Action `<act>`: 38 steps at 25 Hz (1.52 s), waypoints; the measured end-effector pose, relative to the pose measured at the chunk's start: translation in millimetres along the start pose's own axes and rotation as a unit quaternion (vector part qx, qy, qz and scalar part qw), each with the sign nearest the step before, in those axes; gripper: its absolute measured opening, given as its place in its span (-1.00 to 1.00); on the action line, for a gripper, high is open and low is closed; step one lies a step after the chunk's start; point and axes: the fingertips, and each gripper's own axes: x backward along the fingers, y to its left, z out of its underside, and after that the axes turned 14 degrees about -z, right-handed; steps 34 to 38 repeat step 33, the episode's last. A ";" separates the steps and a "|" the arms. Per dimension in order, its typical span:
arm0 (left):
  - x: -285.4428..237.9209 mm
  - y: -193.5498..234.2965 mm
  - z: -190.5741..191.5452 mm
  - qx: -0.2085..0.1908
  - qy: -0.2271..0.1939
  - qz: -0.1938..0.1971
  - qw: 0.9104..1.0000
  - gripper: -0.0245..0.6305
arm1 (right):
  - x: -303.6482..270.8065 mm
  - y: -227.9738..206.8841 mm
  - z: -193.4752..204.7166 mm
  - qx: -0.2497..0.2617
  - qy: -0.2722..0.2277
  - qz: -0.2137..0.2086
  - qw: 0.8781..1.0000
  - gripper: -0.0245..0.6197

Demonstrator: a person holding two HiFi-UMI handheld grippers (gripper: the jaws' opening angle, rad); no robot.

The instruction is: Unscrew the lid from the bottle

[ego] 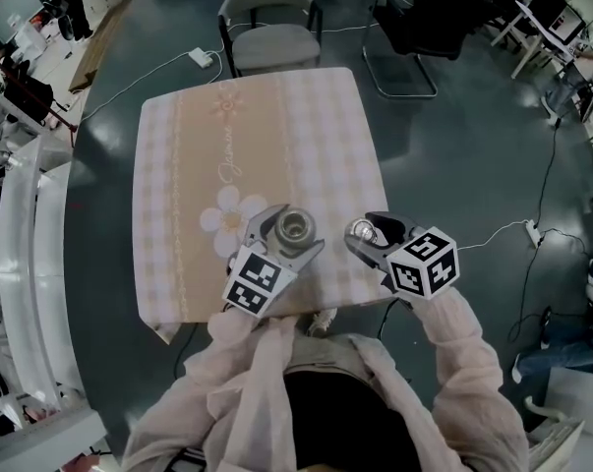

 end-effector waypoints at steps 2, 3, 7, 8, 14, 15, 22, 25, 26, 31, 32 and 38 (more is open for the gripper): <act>0.9 2.5 0.3 0.011 -0.002 -0.004 1.000 0.24 | -1.8 -1.4 5.3 -0.009 -0.007 0.009 1.000 -0.10; 1.1 3.0 0.4 0.009 -0.001 -0.007 1.000 0.24 | -2.2 -1.4 7.7 -0.013 -0.009 0.012 1.000 -0.10; 1.7 2.2 -0.5 -0.001 0.002 -0.011 1.000 0.24 | -2.7 -3.0 14.3 -0.025 -0.014 0.016 0.999 -0.10; 2.1 2.1 -0.4 0.000 0.002 -0.012 1.000 0.24 | -2.8 -3.6 15.2 -0.027 -0.014 0.017 0.999 -0.10; 3.8 2.5 2.9 -0.011 0.006 -0.015 1.000 0.24 | -0.3 -6.6 16.8 -0.025 -0.011 0.024 0.999 -0.10; 3.5 2.3 3.2 -0.012 0.006 -0.015 1.000 0.24 | 0.1 -7.3 17.2 -0.023 -0.010 0.025 0.999 -0.10; 0.4 2.8 5.3 -0.022 0.011 -0.012 1.000 0.24 | -1.0 -5.8 13.5 -0.009 -0.005 0.021 1.000 -0.10; 0.5 2.6 5.3 -0.024 0.012 -0.012 1.000 0.24 | -1.2 -3.3 10.0 -0.001 -0.002 0.019 1.000 -0.10; 0.4 2.4 5.2 -0.025 0.012 -0.011 1.000 0.24 | -1.5 -2.7 8.8 0.001 -0.001 0.018 1.000 -0.10; -0.5 1.5 6.8 -0.032 0.015 -0.008 0.999 0.24 | -3.5 -0.3 5.6 0.007 0.000 0.014 1.000 -0.10; -0.4 1.4 6.8 -0.033 0.016 -0.007 0.999 0.24 | -3.8 0.1 5.1 0.008 0.001 0.013 1.000 -0.10; -0.4 1.4 6.9 -0.033 0.016 -0.007 0.999 0.24 | -4.1 0.4 4.5 0.009 0.001 0.013 1.000 -0.10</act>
